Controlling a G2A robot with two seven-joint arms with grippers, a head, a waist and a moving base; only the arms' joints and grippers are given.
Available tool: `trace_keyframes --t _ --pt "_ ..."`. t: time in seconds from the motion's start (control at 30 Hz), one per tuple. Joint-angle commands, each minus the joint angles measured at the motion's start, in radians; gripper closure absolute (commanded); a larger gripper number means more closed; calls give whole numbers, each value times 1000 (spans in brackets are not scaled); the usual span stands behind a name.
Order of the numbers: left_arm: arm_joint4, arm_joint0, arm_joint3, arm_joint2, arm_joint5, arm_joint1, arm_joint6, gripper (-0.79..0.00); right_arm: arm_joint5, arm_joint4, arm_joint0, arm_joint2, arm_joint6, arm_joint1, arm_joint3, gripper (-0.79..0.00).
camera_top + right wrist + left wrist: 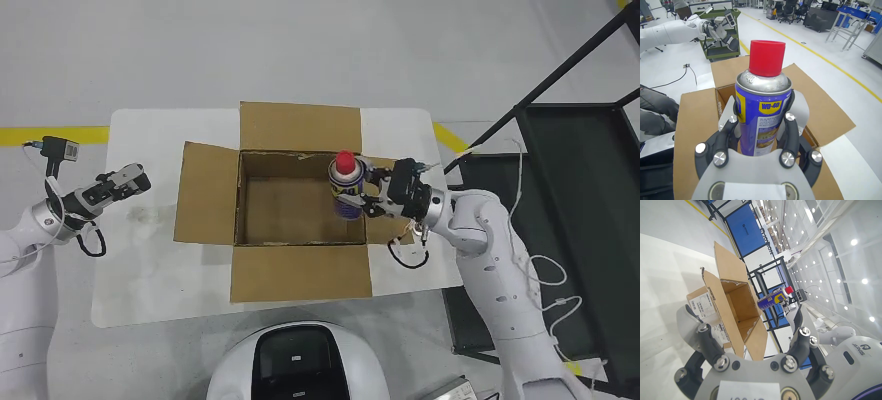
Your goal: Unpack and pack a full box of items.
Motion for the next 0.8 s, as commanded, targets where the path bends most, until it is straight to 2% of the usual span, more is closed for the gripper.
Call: trace_keyframes --t 0.0,0.5,0.63,0.77 --pt "0 0 0 0 0 0 0 -785 1 -18 -9 6 -18 2 -3 0" --pt "0 0 0 0 0 0 0 -785 1 -18 -9 6 -18 2 -3 0" --pt "0 0 0 0 0 0 0 -785 50 10 -34 38 -92 4 -9 0" --pt "0 0 0 0 0 0 0 -785 96 -55 -96 112 -220 11 -18 0"
